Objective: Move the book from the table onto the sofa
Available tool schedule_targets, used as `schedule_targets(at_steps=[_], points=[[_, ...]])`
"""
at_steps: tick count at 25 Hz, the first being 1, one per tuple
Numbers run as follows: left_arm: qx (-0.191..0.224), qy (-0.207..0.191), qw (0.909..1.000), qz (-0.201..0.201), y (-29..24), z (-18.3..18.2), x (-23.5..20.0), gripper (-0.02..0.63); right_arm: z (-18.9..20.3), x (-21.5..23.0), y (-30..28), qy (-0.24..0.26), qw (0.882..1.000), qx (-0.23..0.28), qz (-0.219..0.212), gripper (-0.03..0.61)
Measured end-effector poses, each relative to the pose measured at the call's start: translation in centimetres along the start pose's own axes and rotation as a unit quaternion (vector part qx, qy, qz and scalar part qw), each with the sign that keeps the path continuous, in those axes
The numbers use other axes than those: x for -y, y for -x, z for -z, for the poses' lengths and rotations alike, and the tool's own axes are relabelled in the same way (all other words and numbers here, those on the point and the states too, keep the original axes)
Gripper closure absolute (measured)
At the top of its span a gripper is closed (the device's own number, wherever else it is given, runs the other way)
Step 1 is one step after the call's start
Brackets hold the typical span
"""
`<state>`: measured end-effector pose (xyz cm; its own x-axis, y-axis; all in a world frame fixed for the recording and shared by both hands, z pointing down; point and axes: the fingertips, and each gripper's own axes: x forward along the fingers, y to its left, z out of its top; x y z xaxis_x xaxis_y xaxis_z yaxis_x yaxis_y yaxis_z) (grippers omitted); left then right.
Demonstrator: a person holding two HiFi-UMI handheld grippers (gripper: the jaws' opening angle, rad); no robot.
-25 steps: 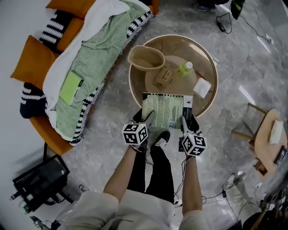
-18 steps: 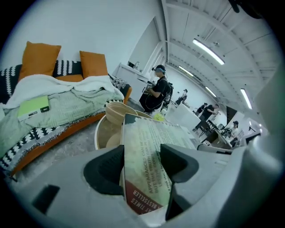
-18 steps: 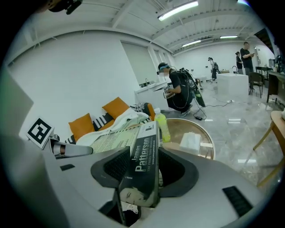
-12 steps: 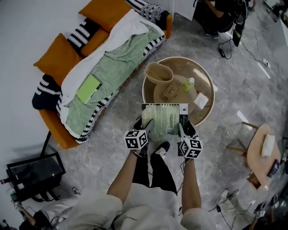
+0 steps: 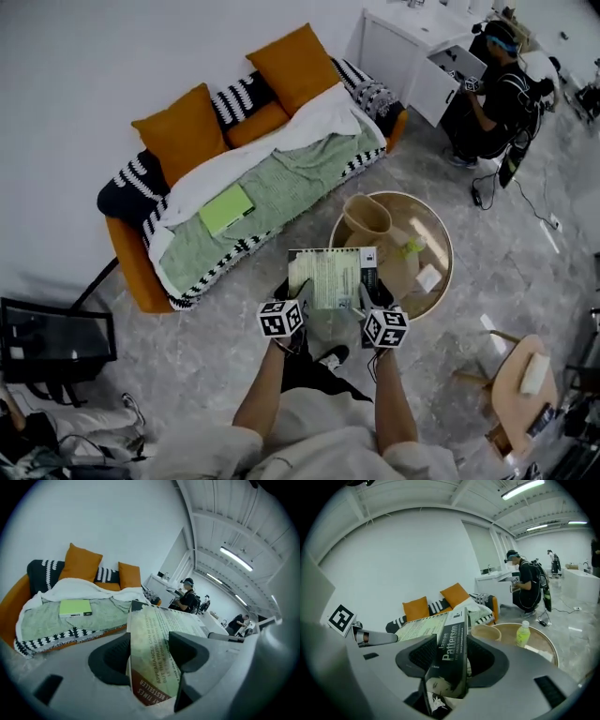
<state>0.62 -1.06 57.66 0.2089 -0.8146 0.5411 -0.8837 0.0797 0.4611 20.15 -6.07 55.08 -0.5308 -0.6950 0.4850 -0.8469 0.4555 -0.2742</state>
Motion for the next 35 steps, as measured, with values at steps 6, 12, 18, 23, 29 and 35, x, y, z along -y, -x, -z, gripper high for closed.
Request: schedule_targets(at_steps=[6, 12, 18, 23, 29, 35], points=[[0.044, 0.027, 0.998, -0.036, 2.3, -4.7, -4.5, 0.351, -3.9, -5.5, -4.2, 0.036, 0.998, -0.002, -0.045, 0.382], [0.07, 0.049, 0.9943, -0.064, 2.8, -8.1, -9.0, 0.351, -6.0, -9.6, -9.0, 0.057, 0.995, -0.013, -0.076, 0.382], [0.083, 0.055, 0.9913, -0.086, 3.5, -11.6, -13.0, 0.351, -8.1, -13.7, -13.4, 0.075, 0.991, -0.031, -0.105, 0.382], [0.089, 0.084, 0.9866, -0.107, 4.2, -13.2, -17.8, 0.351, -8.8, -18.1, -17.4, 0.095, 0.986, -0.045, -0.131, 0.382], [0.094, 0.086, 0.9823, -0.138, 5.4, -16.7, -23.5, 0.351, -9.7, -23.5, -22.7, 0.102, 0.978, -0.053, -0.175, 0.382], [0.111, 0.088, 0.9713, -0.191, 9.1, -19.8, -30.8, 0.353, -9.5, -31.8, -28.0, 0.099, 0.967, -0.05, -0.23, 0.382]])
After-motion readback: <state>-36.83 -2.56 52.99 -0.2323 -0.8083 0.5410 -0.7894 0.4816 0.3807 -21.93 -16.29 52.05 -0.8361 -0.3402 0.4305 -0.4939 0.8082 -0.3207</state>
